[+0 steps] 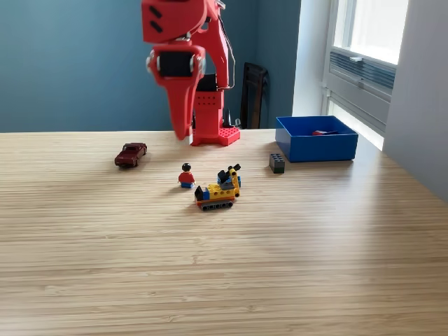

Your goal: Grasp a lego block and put it in the bin.

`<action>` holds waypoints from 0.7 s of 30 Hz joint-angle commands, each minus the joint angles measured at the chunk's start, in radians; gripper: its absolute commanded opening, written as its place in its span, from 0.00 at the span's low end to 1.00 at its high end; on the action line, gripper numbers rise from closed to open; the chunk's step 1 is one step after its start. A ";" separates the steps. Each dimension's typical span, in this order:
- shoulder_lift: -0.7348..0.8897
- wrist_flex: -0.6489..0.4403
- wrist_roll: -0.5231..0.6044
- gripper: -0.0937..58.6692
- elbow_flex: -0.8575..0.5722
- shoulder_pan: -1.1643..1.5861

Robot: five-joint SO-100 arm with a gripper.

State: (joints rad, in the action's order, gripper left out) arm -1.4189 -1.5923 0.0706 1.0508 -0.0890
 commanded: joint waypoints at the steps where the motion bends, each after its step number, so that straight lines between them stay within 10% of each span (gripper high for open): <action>1: -0.209 -0.048 0.043 0.00 0.011 0.164; 21: -0.061 -0.072 0.166 0.00 0.118 0.927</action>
State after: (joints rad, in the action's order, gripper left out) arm -1.4742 -1.6444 0.2347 1.1904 0.7072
